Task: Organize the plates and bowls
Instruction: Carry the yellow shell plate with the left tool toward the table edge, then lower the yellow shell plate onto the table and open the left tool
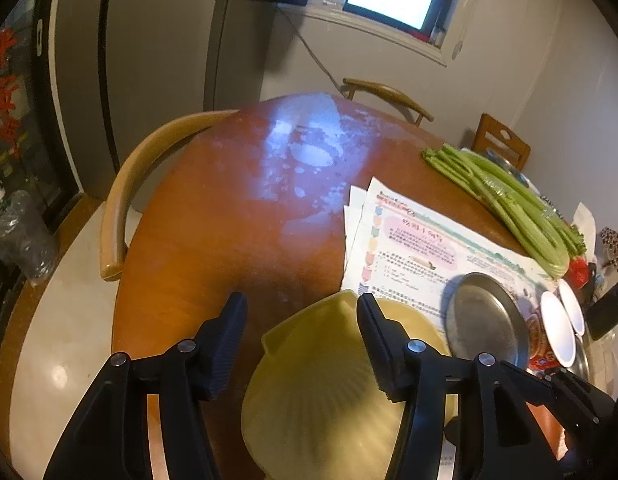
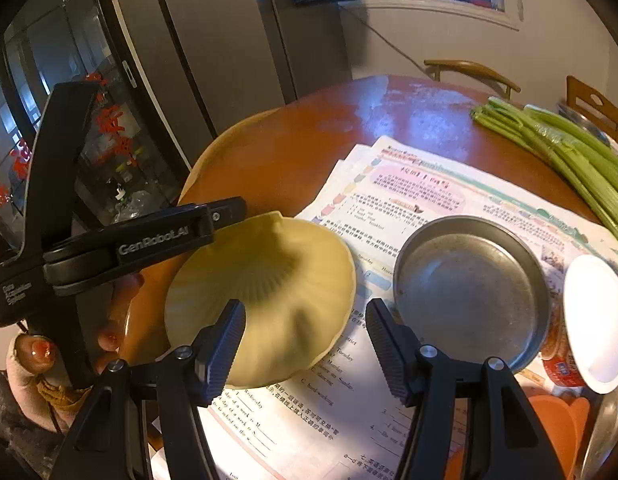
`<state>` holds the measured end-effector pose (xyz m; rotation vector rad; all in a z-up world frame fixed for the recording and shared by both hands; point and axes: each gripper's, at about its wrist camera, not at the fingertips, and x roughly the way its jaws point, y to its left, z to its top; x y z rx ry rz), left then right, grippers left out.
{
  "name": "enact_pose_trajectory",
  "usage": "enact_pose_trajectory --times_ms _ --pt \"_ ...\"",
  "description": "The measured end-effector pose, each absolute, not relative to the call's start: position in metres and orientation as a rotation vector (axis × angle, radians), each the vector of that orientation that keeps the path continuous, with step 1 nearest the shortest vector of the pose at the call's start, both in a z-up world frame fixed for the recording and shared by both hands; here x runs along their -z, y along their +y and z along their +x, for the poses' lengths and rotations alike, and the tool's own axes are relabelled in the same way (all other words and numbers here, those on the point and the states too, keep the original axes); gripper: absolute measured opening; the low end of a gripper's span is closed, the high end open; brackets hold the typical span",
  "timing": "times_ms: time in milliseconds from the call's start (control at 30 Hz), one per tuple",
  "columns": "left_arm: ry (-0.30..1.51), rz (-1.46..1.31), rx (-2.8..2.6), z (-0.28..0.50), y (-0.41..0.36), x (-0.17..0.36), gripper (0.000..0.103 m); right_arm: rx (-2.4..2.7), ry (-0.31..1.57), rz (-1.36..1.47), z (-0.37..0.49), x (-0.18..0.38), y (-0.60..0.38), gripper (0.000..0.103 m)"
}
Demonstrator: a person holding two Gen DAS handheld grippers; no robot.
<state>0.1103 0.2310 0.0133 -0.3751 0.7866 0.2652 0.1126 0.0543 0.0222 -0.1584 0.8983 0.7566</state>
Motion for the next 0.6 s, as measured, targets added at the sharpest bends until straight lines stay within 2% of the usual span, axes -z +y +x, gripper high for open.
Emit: enact_pose_trajectory --times_ms 600 --pt "0.719 -0.324 -0.209 0.078 0.187 -0.049 0.060 -0.743 0.785 -0.090 0.085 -0.063 0.017 0.063"
